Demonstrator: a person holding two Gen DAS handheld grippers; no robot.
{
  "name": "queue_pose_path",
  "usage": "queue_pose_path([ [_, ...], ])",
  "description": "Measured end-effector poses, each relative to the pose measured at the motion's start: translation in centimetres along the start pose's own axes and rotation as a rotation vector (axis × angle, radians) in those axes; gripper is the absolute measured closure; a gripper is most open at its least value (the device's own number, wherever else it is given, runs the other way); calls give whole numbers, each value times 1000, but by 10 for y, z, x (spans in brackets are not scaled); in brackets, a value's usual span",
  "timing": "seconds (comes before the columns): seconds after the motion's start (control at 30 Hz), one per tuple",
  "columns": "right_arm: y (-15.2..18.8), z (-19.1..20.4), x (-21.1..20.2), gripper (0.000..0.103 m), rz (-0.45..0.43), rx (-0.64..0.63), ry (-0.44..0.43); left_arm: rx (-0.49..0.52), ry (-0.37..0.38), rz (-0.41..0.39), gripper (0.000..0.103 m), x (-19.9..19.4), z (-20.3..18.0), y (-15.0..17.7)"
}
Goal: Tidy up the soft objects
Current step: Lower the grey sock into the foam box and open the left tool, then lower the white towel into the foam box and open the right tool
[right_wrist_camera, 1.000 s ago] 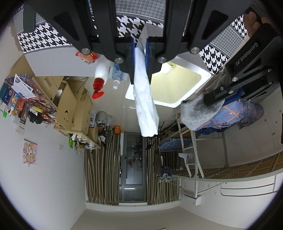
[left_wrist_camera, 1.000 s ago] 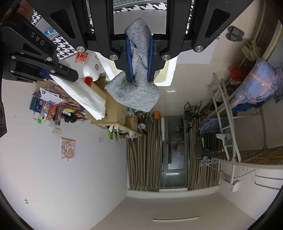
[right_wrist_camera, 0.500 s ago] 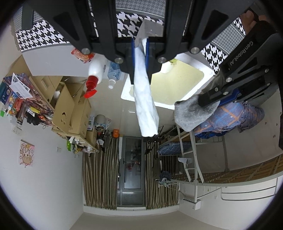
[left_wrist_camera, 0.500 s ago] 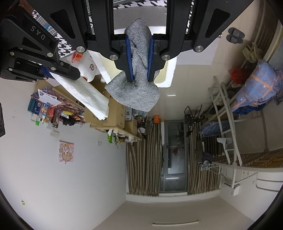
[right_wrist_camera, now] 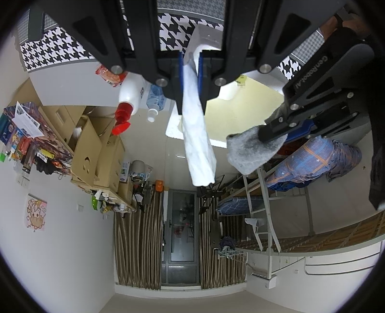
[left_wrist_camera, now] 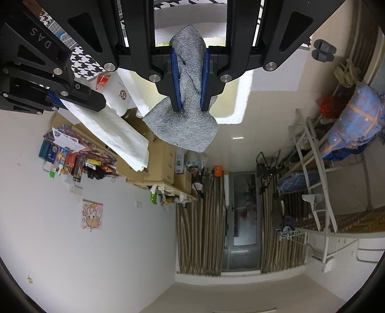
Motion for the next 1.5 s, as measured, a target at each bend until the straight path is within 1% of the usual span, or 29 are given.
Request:
queue_pose_path([
  [0.17,-1,-1,0,91,-2,0,3,9,21,31,85,12,-1,2],
  [0.23,-1,-3,1,91,-1,3,4,12,24,48,77,17,0,3],
  [0.27,-1,-3,1,91,-1,5,6,13,28,56,63,19,1,4],
  [0.3,-1,-4,1,91,-2,8,10,11,27,55,46,20,1,4],
  [0.33,-1,-6,1,91,-2,8,11,3,15,49,38,19,4,4],
  [0.37,-1,-7,1,91,-3,10,12,-4,5,42,27,18,6,3],
  [0.4,-1,-7,1,91,-2,11,12,-13,-2,36,22,16,9,3],
  [0.43,-1,-8,1,91,-2,12,13,-19,-4,32,21,14,11,3],
  [0.5,-1,-8,1,91,-4,12,14,-22,-14,22,13,9,14,3],
  [0.57,0,-8,1,91,-2,13,12,-28,-40,2,8,2,19,2],
  [0.63,0,-6,2,91,1,7,11,-39,-55,-8,6,-1,23,1],
  [0.7,-1,-1,2,91,4,1,9,-56,-70,-19,2,-6,30,1],
  [0.73,-2,1,2,91,4,-3,7,-62,-78,-26,1,-9,33,1],
  [1.07,-8,20,3,91,0,-37,-17,-84,-142,-65,1,-31,51,5],
  [1.5,-14,34,18,91,21,-50,-35,-121,-182,-76,1,-45,71,18],
])
Point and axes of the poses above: each gripper's, at about its wrist camera, not at the fingertips, and x roughly the way its jaws point, z to its left, y to its underside, the point moved 9 cm from there along x, roughly the way its jaws point, and after that the axes turned 15 degrees about z, right-handed, at the moved point
